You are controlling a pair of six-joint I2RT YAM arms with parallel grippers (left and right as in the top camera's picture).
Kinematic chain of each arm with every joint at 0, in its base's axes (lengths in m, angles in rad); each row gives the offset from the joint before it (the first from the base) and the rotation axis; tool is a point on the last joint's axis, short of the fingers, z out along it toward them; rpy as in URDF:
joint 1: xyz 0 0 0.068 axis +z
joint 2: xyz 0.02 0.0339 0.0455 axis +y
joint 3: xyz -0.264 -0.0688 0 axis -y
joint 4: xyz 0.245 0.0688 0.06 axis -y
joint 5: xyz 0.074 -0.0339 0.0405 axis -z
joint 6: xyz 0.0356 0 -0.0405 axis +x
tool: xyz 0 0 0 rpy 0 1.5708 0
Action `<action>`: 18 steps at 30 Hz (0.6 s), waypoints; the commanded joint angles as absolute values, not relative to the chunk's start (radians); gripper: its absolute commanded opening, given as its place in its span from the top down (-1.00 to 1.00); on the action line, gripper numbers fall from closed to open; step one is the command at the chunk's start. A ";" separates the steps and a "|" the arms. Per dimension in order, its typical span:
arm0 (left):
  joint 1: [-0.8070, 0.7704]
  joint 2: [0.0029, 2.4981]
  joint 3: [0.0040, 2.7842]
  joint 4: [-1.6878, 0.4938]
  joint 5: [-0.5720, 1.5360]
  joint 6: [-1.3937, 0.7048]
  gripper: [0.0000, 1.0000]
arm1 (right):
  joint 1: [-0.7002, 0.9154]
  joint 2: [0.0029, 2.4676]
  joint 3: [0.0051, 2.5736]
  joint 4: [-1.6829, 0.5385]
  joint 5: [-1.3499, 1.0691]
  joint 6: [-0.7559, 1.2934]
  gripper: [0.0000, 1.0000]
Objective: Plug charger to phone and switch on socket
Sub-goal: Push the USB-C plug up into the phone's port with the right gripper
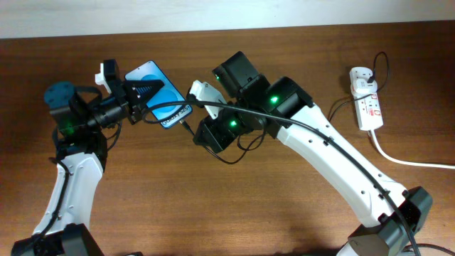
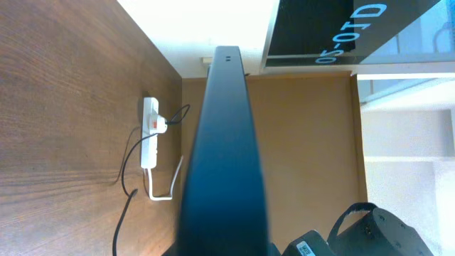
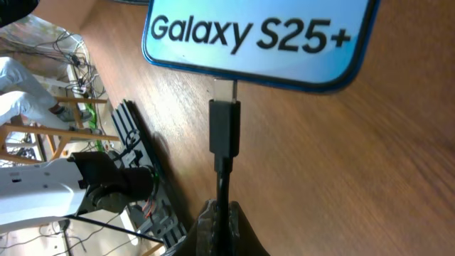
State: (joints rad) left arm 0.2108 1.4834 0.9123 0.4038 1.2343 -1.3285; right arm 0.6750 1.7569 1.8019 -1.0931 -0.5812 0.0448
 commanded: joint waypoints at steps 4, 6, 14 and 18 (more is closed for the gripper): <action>0.212 1.473 0.923 0.410 1.284 -1.309 1.00 | 0.680 1.742 1.824 -1.073 -0.590 0.053 0.92; 0.212 1.473 0.923 0.410 1.280 -1.310 1.00 | 0.680 1.742 1.824 -1.092 -0.590 0.061 0.92; 0.212 1.473 0.923 0.410 1.235 -1.328 1.00 | 0.680 1.742 1.824 -1.121 -0.591 0.061 0.91; 0.212 1.473 0.923 0.410 1.234 -1.328 1.00 | 0.680 1.742 1.824 -1.116 -0.591 0.061 0.92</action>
